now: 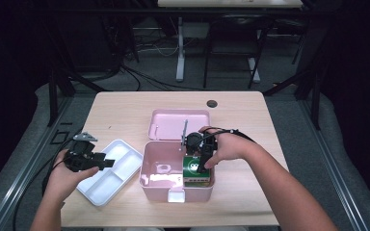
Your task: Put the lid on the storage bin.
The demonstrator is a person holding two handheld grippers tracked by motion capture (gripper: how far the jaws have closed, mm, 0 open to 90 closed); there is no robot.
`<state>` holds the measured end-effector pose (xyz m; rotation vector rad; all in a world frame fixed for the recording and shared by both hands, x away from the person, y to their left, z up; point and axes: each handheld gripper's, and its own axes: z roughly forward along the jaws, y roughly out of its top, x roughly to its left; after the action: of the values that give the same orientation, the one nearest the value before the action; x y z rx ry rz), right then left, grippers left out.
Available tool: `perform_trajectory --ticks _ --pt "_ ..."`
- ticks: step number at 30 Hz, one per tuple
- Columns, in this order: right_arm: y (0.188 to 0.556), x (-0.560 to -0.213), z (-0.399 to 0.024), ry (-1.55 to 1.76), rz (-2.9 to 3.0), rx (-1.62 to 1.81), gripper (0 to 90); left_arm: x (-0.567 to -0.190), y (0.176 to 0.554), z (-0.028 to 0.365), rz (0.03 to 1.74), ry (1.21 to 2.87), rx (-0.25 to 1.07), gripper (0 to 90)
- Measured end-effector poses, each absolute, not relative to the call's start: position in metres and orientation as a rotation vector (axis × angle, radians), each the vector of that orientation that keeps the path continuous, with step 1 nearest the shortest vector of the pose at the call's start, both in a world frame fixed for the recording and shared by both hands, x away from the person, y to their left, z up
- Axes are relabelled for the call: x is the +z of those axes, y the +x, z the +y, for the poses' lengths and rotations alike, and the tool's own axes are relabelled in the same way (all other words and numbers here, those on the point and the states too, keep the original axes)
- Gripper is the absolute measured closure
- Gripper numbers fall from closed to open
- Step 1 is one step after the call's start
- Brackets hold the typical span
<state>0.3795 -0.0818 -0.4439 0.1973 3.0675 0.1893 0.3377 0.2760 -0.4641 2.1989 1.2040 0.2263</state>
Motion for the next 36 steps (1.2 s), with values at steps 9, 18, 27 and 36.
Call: perform_trajectory --ticks 9,18,27,36 --pt "0.374 -0.425 -0.09 0.213 3.056 0.216 24.0 -0.465 0.338 0.276 1.206 2.198 0.226 49.8" --pt "0.372 -0.41 -0.104 0.256 3.027 0.236 26.1 -0.465 0.337 0.277 1.211 2.196 0.227 49.8" --pt "0.366 -0.395 -0.125 0.317 2.994 0.226 26.5 -0.465 0.337 0.277 1.213 2.196 0.223 49.8" --pt "0.362 -0.394 -0.149 0.386 2.967 0.248 31.6 -0.466 0.338 0.278 1.219 2.195 0.221 49.8"
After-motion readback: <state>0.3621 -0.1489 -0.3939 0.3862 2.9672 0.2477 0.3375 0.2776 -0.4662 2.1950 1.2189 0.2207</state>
